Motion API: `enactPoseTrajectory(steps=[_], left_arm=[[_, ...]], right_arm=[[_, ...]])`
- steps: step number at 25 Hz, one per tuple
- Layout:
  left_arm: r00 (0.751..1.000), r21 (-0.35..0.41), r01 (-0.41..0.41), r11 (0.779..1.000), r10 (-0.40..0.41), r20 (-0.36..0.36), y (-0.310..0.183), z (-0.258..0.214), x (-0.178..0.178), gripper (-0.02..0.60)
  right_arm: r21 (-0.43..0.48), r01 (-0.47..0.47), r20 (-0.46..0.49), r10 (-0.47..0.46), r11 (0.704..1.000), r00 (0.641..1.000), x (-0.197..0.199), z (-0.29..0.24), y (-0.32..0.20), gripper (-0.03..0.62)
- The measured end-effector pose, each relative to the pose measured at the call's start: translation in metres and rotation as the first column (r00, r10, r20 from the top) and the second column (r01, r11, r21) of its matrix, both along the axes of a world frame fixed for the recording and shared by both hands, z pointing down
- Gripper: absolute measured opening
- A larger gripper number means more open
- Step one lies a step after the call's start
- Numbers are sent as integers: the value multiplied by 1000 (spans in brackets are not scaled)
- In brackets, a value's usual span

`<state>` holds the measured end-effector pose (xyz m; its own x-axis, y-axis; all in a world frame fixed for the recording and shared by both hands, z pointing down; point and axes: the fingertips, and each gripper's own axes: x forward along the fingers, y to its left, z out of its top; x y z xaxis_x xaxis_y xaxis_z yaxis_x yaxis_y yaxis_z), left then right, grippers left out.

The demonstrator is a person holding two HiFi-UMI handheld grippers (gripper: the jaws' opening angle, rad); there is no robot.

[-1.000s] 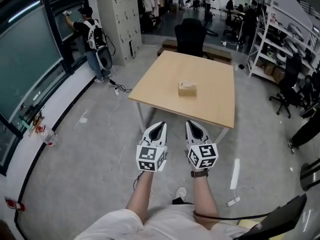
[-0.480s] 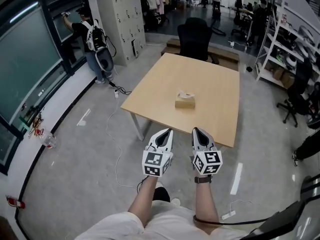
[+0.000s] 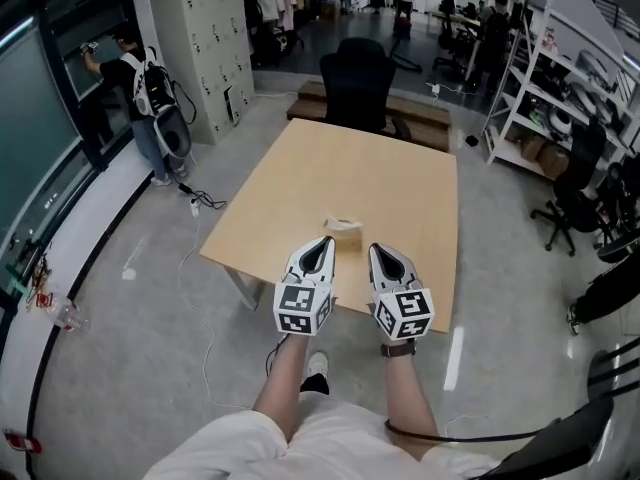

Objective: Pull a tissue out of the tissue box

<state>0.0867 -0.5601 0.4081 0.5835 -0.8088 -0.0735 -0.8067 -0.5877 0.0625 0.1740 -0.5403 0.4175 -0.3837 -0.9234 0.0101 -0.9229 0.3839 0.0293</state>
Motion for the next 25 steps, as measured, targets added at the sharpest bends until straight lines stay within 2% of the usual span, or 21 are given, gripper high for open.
enactPoseTrajectory(steps=[4,8,14,25], left_arm=[[1000,64,-11,998,11,-7,-74,-37,7,2],[999,78,-34,996,33,9,-134,-41,2,2],[999,3,-44,999,44,6,-201,-7,1,2],[999,-140,-3,990,7,33,-287,54,26,2]], right_arm=[[48,5,-27,-4,999,1000,1,-30,-70,2],[58,-7,-13,8,998,1000,-4,-33,-136,2],[12,3,-15,-3,1000,1000,-10,-6,-201,2],[-138,7,-9,-9,990,1000,34,52,-293,2]])
